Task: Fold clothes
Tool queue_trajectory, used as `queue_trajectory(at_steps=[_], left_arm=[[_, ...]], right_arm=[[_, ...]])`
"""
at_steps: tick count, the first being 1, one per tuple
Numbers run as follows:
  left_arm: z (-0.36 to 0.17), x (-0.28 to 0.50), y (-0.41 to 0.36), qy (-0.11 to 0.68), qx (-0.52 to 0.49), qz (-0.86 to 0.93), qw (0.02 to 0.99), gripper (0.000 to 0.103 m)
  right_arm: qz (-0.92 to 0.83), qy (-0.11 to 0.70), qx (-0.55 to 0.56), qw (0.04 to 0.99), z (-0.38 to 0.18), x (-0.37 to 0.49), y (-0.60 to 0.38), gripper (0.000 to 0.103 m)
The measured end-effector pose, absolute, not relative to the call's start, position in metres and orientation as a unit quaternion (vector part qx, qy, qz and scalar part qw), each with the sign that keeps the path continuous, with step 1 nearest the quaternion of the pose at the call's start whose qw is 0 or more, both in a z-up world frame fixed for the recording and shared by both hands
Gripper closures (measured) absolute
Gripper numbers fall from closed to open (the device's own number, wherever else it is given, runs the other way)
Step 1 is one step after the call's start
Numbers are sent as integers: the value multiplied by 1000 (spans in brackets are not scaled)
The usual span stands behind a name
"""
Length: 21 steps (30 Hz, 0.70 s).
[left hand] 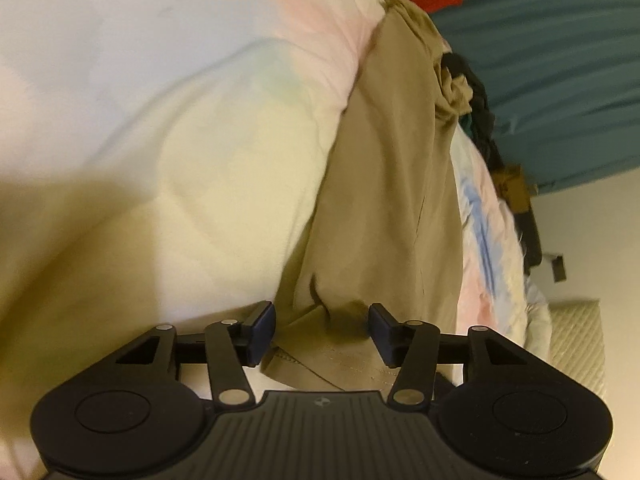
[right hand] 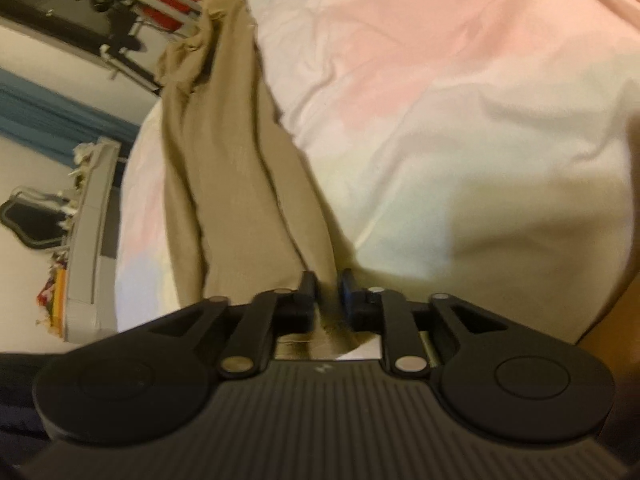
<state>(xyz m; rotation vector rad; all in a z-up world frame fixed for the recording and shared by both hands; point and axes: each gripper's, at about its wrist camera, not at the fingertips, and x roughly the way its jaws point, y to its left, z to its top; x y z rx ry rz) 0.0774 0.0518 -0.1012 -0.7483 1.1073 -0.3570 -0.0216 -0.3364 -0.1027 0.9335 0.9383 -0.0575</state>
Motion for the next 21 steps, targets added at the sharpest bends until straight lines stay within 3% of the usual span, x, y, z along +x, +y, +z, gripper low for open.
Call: queue_trajectory(at_steps=[3,5,7,11,12,13,21], left_arm=[[-100,70,47,514,-328,-172,773,54],[-99,68,44,521,-315,-172,774,67],[-101,60,49,523,-309,-171,775,87],[-97,60,54,512,-331,-173,774,92],[-95,59,57,506,-340,-173,773,93],[-92,57,59,498,-350,-174,774,94],[-32,35,84,407,-419,-216,782,97]], right_arm=[[-26,433,442,785,-105,-22,-336,64],[-22,434,444,784,-106,-22,-336,63],[-16,441,437,783,-109,-21,-333,63],[-5,453,373,809,-101,-16,-315,67],[1,456,355,816,-98,-16,-310,74],[6,456,348,819,-94,-17,-309,89],[31,363,367,856,-27,-35,-329,92]])
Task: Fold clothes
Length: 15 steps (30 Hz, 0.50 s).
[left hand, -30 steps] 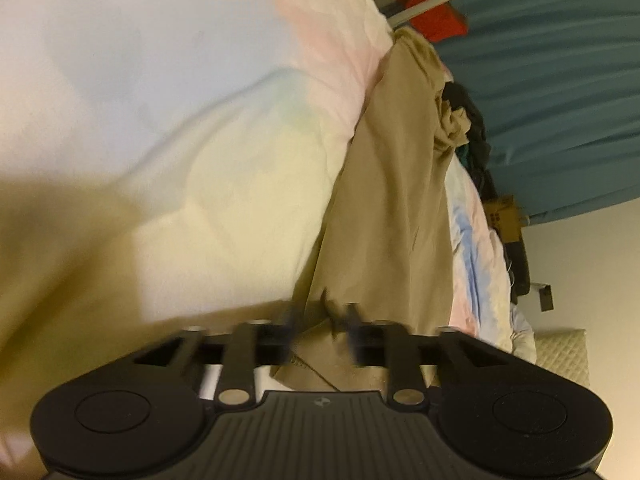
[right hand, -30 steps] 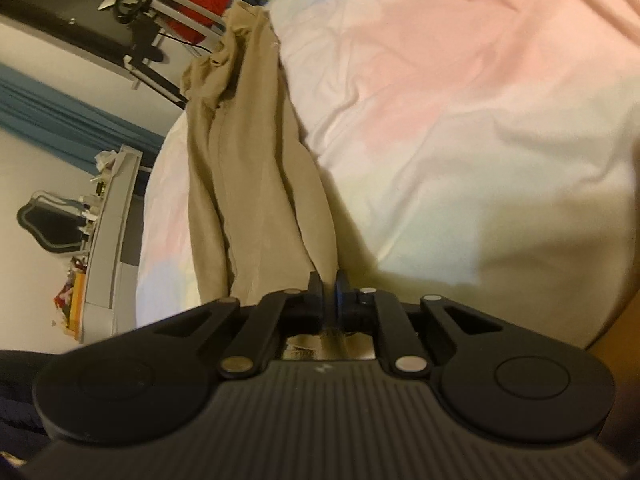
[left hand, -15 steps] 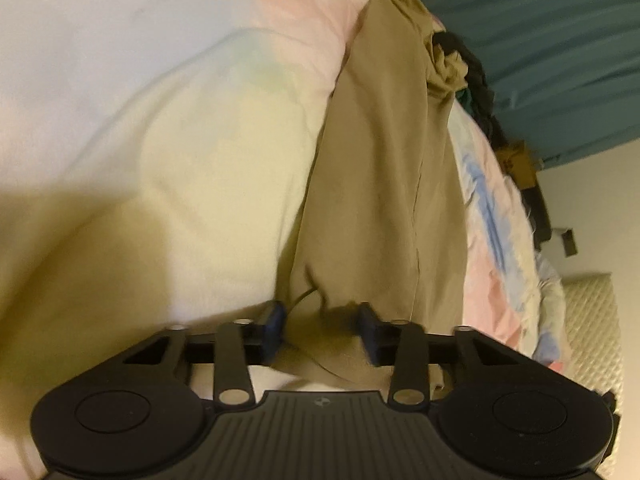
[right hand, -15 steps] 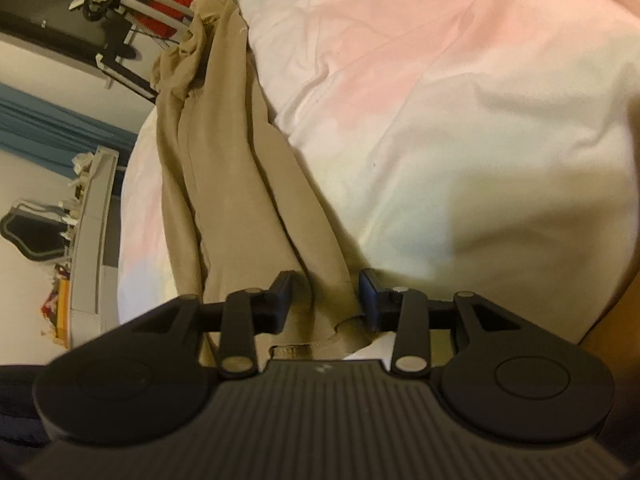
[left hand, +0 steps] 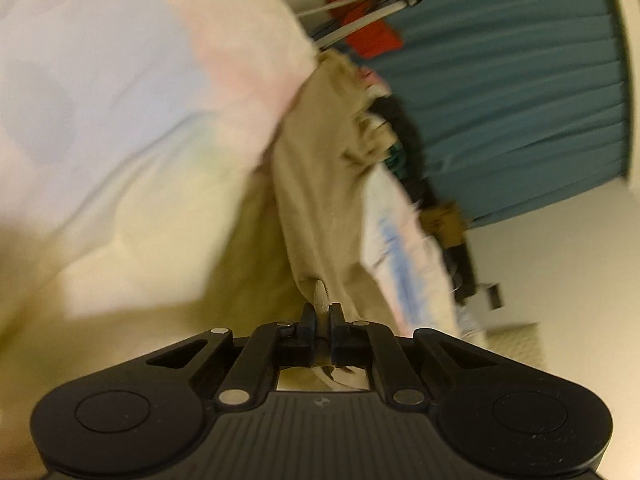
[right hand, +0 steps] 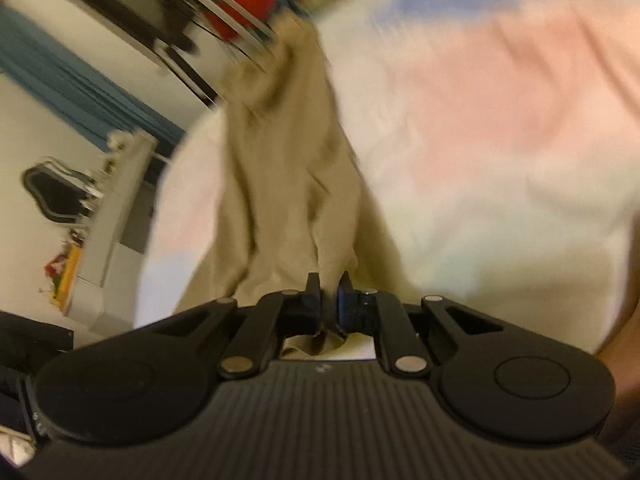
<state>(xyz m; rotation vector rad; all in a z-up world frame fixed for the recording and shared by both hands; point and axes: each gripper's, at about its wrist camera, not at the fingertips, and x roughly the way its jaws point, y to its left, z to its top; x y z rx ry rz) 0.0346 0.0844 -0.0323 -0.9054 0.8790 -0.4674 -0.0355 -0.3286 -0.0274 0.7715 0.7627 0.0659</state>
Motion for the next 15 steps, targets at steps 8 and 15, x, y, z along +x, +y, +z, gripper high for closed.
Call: queue_trajectory(at_steps=[8,15], left_arm=[[40,-13,74,328,-394,-261,818,98],[36,-106,74,322,-376,-265,827,98]], right_arm=[[72,264,356,893,58,-61,-347,93],[83,250,347,900,43,-138,-356,93]])
